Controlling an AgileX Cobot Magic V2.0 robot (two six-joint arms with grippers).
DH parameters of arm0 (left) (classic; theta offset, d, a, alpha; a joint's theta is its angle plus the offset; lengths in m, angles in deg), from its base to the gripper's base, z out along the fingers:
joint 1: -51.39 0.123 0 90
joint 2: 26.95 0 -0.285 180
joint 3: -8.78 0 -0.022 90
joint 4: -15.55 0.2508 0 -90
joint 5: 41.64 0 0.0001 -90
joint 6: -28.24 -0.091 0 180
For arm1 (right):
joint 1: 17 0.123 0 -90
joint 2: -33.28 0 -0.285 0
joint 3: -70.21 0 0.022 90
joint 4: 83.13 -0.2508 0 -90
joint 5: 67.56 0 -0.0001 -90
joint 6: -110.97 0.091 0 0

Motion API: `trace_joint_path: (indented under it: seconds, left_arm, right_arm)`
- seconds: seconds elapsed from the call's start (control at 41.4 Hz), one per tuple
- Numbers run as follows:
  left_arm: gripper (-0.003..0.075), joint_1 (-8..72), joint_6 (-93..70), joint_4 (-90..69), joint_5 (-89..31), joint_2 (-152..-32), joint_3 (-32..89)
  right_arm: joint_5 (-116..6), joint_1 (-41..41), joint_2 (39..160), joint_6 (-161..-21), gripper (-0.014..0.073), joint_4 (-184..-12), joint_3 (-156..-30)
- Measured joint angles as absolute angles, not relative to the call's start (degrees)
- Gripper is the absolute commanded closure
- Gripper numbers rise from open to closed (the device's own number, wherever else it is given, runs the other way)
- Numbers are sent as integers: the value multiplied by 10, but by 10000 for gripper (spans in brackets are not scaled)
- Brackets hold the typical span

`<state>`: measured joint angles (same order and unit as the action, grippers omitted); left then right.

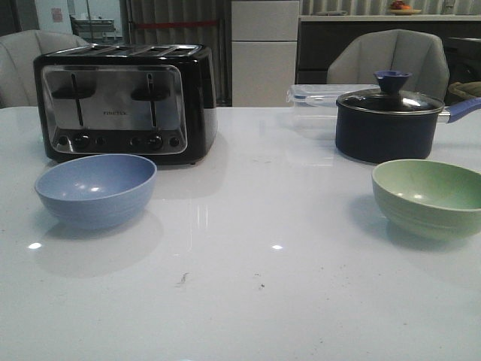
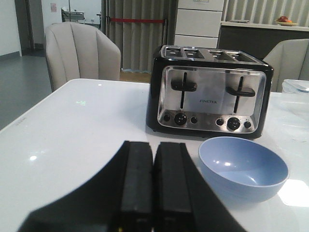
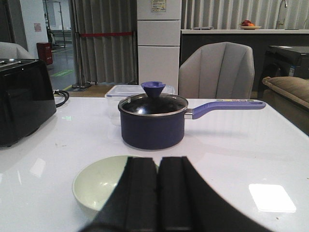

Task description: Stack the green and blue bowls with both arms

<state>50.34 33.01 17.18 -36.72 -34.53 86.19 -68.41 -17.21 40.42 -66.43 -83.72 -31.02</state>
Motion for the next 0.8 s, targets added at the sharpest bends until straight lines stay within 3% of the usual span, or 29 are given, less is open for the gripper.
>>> trace_joint_path:
  seconds: [0.798]
  left_arm:
    - [627,503,330,172,-383,-345,862]
  right_arm:
    - [-685,-172,404,-664,537,-837,-310]
